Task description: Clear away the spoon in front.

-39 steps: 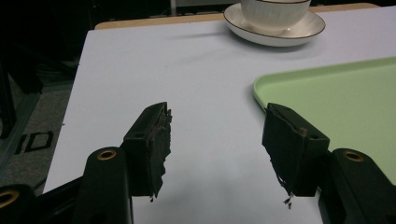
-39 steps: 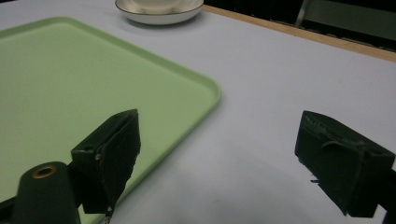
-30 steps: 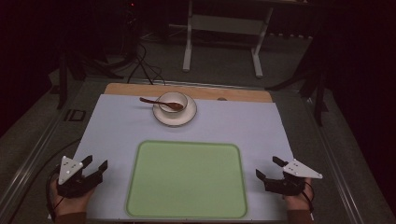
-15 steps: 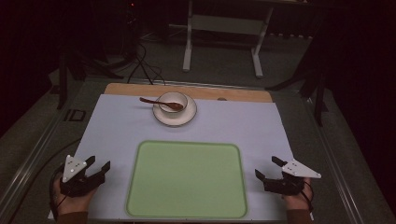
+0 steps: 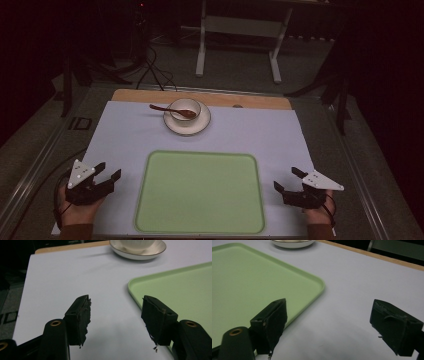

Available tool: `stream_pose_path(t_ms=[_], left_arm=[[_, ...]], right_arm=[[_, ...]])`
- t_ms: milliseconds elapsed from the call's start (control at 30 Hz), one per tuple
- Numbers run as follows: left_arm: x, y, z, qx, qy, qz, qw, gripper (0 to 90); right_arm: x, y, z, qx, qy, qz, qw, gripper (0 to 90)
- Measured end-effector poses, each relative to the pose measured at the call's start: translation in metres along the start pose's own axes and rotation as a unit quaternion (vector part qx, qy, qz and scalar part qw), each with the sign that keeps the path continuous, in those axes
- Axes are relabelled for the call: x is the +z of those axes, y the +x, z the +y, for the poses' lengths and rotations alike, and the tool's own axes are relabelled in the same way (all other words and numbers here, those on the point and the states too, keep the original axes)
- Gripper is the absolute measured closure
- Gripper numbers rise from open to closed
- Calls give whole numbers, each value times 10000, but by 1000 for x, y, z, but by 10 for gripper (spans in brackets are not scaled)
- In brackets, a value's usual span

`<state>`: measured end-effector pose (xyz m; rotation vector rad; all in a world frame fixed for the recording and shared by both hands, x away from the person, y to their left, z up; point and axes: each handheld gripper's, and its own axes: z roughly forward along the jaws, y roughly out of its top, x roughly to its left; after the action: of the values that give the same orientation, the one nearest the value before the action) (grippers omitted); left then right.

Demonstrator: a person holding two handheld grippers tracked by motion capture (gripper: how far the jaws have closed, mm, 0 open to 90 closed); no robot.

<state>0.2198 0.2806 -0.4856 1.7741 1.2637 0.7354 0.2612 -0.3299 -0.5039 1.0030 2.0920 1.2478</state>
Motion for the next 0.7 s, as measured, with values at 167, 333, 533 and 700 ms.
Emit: stream_pose_path(t_ms=[167, 333, 533, 700], left_arm=[[-2, 4, 17, 32, -91, -80, 9999, 397], [1, 5, 35, 72, -164, -153, 9997, 396], [9, 7, 57, 21, -185, -457, 9988, 370], [20, 4, 70, 98, -182, -554, 9983, 368]], right_arm=[[-1, -1, 0, 21, -2, -5, 10000, 141], [-1, -1, 0, 4, 6, 14, 10000, 140], [-1, -2, 0, 22, 0, 1, 10000, 141], [-1, -2, 0, 16, -7, 7, 10000, 141]])
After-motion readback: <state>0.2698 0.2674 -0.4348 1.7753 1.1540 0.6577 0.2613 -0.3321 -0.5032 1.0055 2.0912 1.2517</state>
